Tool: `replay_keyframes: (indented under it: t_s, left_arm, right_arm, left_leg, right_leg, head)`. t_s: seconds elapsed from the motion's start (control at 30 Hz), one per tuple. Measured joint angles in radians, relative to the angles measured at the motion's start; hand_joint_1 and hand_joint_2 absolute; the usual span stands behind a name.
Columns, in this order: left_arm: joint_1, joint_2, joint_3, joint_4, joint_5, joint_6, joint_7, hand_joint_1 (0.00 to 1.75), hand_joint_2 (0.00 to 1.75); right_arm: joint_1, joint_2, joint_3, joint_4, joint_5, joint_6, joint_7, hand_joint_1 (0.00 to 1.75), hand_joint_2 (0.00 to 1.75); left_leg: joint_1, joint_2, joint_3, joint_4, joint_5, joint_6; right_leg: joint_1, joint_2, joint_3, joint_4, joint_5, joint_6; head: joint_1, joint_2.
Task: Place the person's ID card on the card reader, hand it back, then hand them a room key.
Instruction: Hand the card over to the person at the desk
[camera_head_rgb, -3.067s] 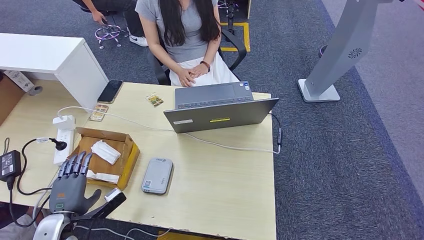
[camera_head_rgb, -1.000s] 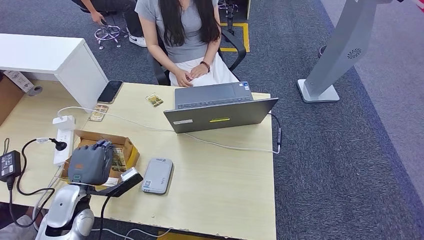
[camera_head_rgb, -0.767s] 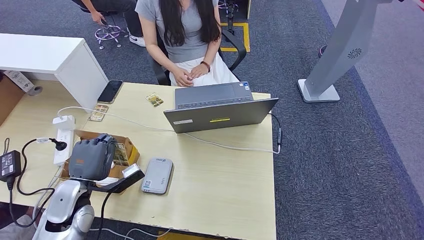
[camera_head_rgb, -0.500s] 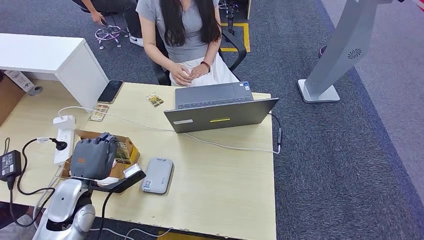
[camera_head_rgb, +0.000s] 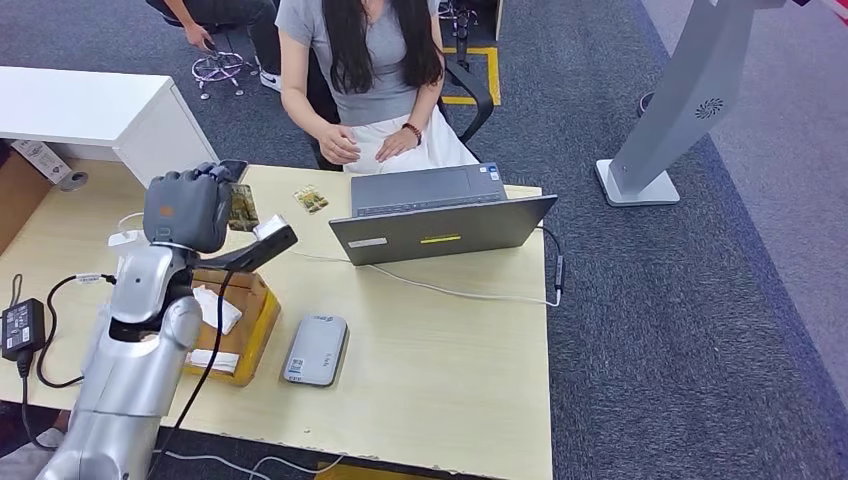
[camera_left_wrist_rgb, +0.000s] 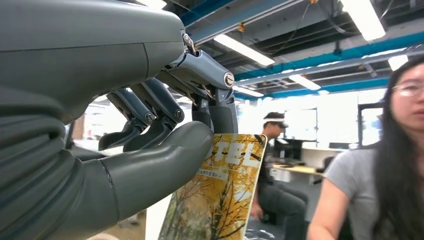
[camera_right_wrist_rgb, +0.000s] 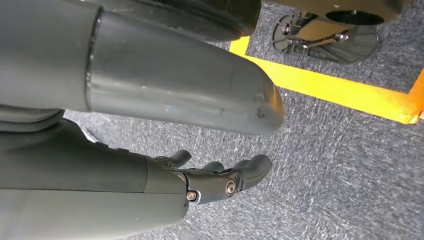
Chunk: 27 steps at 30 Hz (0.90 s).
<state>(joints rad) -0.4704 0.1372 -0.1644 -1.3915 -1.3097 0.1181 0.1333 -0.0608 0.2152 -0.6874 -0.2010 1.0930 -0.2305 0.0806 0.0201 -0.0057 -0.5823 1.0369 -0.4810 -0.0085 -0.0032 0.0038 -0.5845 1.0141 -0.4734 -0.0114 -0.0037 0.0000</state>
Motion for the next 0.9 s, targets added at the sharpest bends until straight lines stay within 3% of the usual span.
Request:
replay_keyframes:
  t_s: [0.37, 0.8, 0.83, 0.9]
  left_arm:
    - [-0.326, -0.024, -0.041, 0.357, -0.083, -0.037, 0.077, 1.75, 1.75]
    - [-0.485, -0.059, -0.043, 0.57, -0.106, -0.036, 0.095, 1.75, 1.75]
    - [-0.488, -0.059, -0.043, 0.577, -0.104, -0.033, 0.092, 1.4, 1.75]
    - [-0.492, -0.059, -0.043, 0.588, -0.097, -0.025, 0.083, 0.52, 1.75]
  right_arm:
    - [-0.003, 0.0, 0.0, 0.0, 0.034, 0.008, 0.001, 0.0, 0.0]
    - [-0.003, 0.0, 0.0, 0.0, 0.049, 0.024, 0.009, 0.0, 0.0]
    - [-0.003, 0.0, 0.0, 0.001, 0.049, 0.024, 0.009, 0.0, 0.0]
    - [-0.003, 0.0, 0.0, 0.001, 0.049, 0.024, 0.009, 0.0, 0.0]
  left_leg:
    - [0.0, 0.002, -0.001, 0.0, 0.001, 0.0]
    - [0.0, 0.002, -0.002, 0.0, 0.001, 0.0]
    - [0.0, 0.002, -0.002, 0.0, 0.001, 0.0]
    - [0.0, 0.002, -0.002, 0.0, 0.001, 0.0]
  right_leg:
    - [0.0, 0.002, -0.002, 0.0, 0.001, 0.0]
    - [0.0, 0.003, -0.002, 0.0, 0.001, 0.0]
    - [0.0, 0.003, -0.002, 0.0, 0.001, 0.0]
    - [0.0, 0.003, -0.002, 0.0, 0.001, 0.0]
  head:
    - [0.0, 0.0]
    - [0.0, 0.0]
    - [0.0, 0.0]
    - [0.0, 0.0]
